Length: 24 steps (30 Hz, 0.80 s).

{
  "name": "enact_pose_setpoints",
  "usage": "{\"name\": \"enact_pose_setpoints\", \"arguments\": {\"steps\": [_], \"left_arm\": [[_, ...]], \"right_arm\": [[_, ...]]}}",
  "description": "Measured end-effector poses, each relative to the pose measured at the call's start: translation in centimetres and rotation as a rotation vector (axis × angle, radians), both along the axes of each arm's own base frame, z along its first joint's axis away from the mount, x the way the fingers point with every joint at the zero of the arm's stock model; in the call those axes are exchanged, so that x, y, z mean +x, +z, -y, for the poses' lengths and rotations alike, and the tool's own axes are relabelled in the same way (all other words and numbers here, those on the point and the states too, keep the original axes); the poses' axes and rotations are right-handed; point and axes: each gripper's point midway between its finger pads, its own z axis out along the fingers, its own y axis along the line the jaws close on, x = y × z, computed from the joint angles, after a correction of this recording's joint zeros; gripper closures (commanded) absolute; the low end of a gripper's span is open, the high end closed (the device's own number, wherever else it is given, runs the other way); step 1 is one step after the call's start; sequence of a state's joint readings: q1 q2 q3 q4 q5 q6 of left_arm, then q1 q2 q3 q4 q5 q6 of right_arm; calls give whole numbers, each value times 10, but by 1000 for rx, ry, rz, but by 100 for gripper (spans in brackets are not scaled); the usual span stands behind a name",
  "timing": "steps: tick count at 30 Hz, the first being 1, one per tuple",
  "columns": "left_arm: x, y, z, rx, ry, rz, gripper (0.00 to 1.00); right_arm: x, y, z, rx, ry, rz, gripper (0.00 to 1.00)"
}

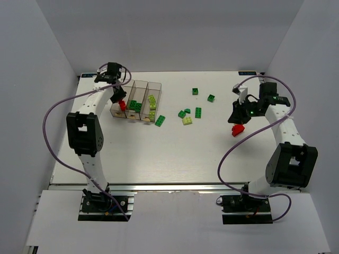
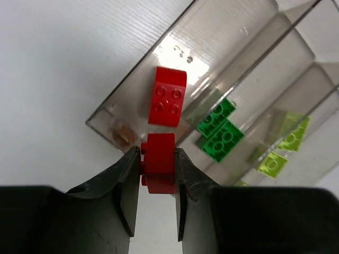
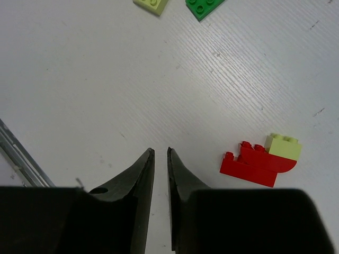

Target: Sort the legos into containers by color

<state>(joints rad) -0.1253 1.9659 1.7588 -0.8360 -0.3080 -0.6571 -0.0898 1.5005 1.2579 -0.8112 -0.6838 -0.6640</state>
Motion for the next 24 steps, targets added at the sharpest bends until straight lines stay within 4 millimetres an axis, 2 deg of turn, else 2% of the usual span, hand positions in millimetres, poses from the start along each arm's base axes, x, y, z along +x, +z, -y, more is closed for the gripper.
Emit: {"name": "enact_pose_setpoints", "arguments": {"steps": [4,9,10,11,13,15,17,21,24], "left_arm": [[17,-19,-9,35,-26,-30,100],[39,-23,-18,43,-30,-5,99],[42,-24,-20,43,-31,-1,93],[46,-24,-21,41,-30,4,78],[52,-25,-22,40,-30,11,66],[57,-28,-21,39,-33,14,58],[57,-33,-20,34,-40,6,57],[60,-36,-16,15,-52,2,47],[64,-32,-14,8,-62,12,33]], "right_arm": [[-2,-2,0,0,2,-7,69],[-3,-4,0,0,3,-11,53],[-3,-4,0,-1,3,-11,51],[-3,-5,0,-3,4,-9,49],[-2,-5,1,-6,4,-8,48],[-2,-5,1,-9,3,-6,48],[-2,-6,1,-10,2,-8,48],[-4,-10,3,-18,-3,-17,46],[-3,-11,4,-23,-9,-20,42]]}}
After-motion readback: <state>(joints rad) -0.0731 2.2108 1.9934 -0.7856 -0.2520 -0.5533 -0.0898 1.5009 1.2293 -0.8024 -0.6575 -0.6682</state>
